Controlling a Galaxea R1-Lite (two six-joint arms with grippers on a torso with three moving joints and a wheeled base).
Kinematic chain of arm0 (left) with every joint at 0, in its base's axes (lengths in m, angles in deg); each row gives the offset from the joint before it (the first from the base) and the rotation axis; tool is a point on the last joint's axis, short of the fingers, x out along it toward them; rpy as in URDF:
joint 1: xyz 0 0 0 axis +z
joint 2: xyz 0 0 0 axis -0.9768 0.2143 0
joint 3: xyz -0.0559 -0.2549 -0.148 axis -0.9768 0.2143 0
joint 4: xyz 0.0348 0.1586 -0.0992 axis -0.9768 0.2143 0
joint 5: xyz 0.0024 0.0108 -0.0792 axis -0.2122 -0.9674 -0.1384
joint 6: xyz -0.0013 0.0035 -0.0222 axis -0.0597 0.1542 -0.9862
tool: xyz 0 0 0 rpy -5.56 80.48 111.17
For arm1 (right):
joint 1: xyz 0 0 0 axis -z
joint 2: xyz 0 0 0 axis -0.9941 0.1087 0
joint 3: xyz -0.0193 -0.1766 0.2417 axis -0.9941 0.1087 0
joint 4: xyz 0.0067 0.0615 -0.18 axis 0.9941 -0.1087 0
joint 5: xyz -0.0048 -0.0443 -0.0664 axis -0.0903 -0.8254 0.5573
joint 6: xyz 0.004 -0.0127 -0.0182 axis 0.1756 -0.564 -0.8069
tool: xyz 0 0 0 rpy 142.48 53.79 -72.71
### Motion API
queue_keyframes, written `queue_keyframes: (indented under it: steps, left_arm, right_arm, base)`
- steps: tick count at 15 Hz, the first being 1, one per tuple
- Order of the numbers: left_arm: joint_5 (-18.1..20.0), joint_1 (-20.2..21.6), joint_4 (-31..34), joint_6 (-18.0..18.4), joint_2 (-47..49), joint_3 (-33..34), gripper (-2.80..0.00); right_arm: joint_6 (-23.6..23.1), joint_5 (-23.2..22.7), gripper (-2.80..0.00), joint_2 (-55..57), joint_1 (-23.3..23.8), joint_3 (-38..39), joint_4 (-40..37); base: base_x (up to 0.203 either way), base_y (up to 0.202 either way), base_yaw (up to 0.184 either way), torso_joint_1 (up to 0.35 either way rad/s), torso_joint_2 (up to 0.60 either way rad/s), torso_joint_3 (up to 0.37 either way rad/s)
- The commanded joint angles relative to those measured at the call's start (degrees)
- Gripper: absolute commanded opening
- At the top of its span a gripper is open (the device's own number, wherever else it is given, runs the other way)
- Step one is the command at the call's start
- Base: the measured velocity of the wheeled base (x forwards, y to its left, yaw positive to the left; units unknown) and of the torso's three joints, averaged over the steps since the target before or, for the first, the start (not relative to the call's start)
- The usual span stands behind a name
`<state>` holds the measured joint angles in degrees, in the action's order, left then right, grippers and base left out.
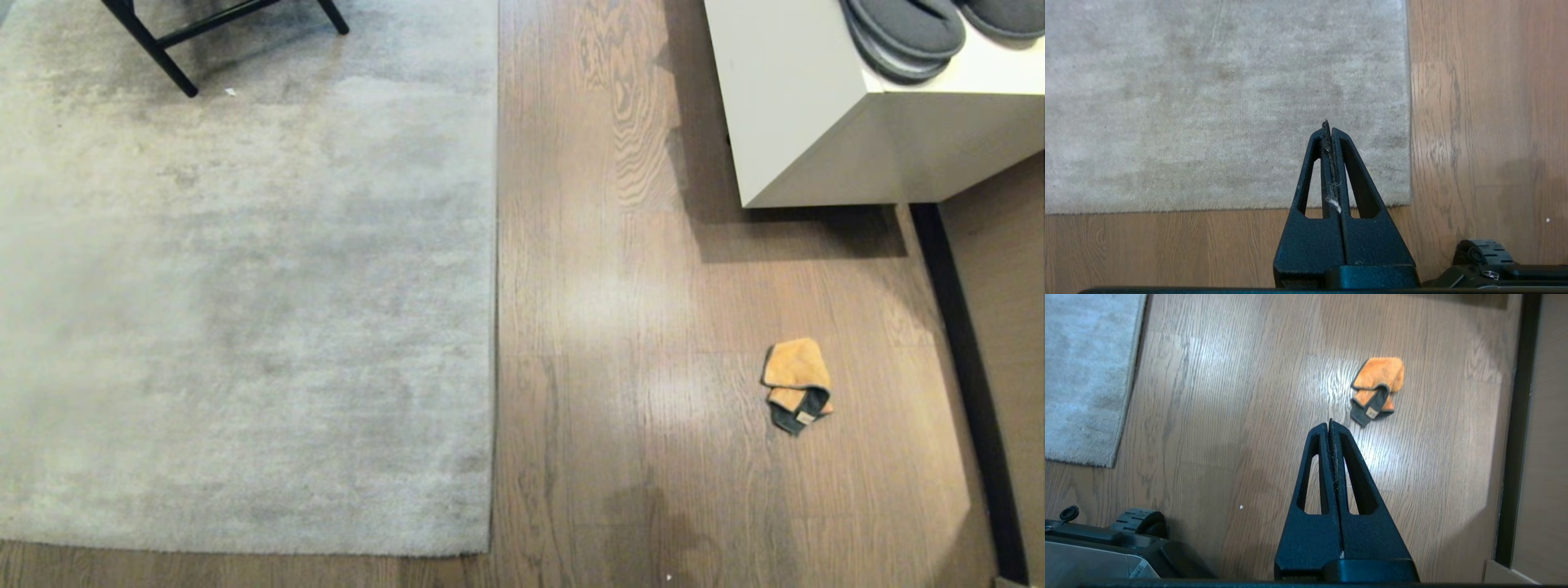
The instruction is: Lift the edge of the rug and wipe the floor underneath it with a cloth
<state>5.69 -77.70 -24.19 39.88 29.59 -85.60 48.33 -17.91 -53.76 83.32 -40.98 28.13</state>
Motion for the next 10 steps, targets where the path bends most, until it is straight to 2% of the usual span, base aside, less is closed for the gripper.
queue_keyframes:
  steps: [1,10]
  left_arm:
    - [0.0,0.0,0.0,0.1,0.0,0.0,-2.80]
    - [0.0,0.0,0.0,0.1,0.0,0.0,-2.80]
  right_arm:
    - [-0.1,0.0,-2.80,0.1,0.0,0.0,0.0]
    - [-0.1,0.0,-2.80,0.1,0.0,0.0,0.0]
  base:
    - [0.000,0.000,0.000,-0.001,-0.01,0.202]
    - [0.000,0.000,0.000,0.003,0.00,0.203]
